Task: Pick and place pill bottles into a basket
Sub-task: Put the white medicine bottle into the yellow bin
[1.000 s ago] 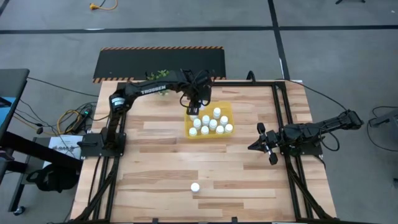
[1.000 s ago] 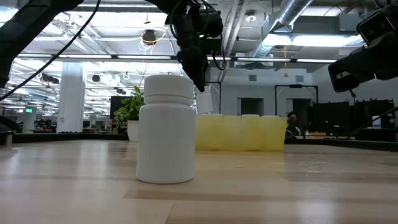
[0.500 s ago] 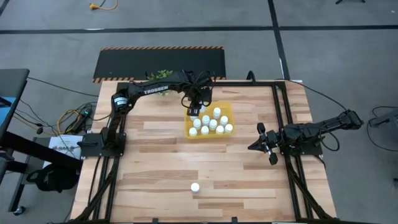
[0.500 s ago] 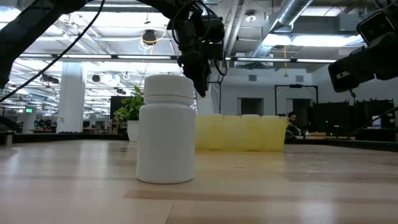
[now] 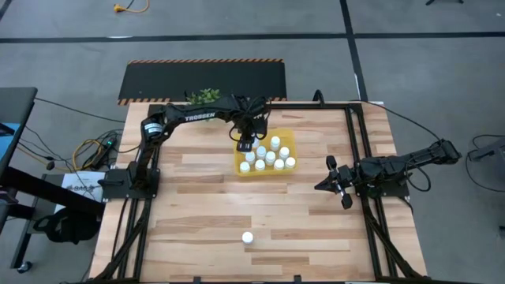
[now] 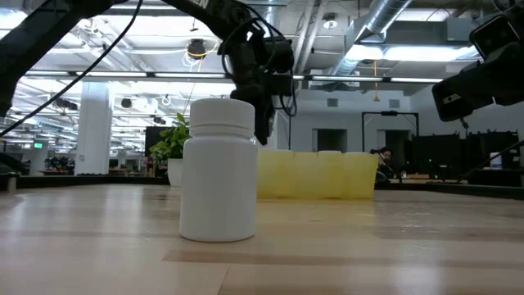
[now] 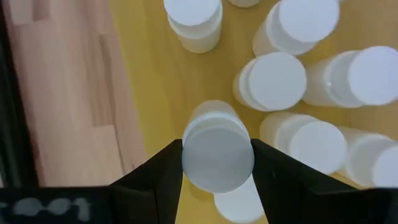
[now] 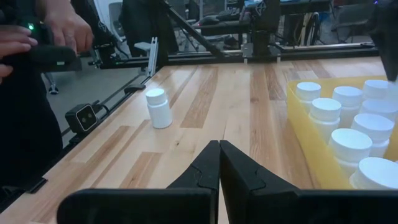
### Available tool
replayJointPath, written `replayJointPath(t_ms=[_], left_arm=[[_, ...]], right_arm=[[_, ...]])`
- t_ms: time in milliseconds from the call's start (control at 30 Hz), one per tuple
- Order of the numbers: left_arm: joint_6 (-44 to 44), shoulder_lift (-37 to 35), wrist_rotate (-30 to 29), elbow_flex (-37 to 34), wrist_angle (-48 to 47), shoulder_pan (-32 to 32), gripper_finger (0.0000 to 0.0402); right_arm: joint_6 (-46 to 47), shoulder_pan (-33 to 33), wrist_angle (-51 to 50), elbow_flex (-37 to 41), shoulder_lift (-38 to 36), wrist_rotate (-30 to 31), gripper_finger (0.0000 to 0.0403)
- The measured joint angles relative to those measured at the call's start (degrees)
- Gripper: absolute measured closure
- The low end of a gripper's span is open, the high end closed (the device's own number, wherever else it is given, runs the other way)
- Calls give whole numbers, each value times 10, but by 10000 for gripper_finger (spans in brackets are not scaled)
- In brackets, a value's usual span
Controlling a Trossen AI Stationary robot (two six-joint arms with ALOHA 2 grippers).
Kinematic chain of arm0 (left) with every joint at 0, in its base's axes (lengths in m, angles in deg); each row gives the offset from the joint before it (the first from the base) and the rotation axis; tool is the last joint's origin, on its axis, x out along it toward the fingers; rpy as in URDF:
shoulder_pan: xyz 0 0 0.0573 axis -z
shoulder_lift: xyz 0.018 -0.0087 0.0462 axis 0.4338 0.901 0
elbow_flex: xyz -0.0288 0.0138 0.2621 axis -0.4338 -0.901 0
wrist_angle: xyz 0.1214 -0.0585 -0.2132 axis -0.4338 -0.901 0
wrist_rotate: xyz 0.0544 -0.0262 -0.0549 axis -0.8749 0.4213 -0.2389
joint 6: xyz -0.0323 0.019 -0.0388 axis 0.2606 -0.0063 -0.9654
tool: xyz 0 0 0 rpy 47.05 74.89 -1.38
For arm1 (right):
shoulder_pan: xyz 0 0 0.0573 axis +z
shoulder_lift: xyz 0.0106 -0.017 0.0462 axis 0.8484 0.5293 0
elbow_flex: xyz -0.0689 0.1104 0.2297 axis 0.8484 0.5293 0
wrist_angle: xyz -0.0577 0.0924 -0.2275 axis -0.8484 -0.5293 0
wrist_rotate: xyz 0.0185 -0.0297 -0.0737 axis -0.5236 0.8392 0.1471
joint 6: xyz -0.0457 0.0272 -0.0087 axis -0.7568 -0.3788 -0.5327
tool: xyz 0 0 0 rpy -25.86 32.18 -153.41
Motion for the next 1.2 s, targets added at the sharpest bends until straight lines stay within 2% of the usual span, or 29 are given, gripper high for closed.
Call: replayJointPath(t_ms=[433,1000,1200], left_arm=[[-7,0,11,-61,58,0,241],[-8,0,15,-67,68,6,241],[-8,0,16,-67,68,6,219]], right_arm=[[0,0,0,0,0,0,401],[0,0,0,0,0,0,401],[0,0,0,0,0,0,401]])
